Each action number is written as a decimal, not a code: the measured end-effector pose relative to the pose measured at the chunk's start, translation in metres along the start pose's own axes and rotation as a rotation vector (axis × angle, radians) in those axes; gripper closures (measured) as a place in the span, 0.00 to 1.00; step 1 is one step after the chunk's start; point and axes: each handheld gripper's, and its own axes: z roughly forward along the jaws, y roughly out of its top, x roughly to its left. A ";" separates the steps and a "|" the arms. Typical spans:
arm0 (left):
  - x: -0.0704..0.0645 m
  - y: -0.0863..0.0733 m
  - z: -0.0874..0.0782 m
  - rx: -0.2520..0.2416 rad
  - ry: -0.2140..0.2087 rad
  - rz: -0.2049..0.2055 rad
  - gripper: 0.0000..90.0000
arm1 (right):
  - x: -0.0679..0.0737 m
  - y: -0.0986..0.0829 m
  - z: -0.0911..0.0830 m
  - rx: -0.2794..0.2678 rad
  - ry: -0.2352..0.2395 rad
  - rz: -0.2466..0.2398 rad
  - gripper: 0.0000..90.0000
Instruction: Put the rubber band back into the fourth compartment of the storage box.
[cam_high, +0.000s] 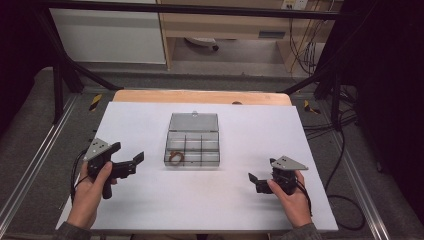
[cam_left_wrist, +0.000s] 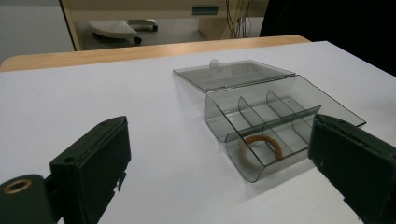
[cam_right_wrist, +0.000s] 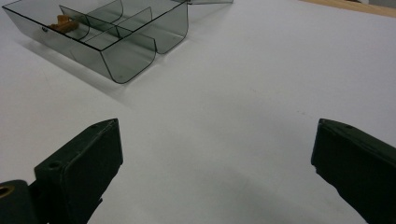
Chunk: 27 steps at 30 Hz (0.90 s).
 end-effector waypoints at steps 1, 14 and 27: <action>0.001 -0.001 0.000 -0.002 0.001 -0.003 0.06 | 0.000 0.000 0.000 0.000 0.000 0.000 0.03; 0.008 -0.021 -0.006 0.003 -0.013 -0.022 0.06 | 0.000 0.000 -0.001 -0.001 0.001 0.002 0.03; 0.018 -0.042 -0.019 0.020 -0.012 -0.042 0.06 | -0.001 0.000 0.000 0.000 0.001 0.001 0.03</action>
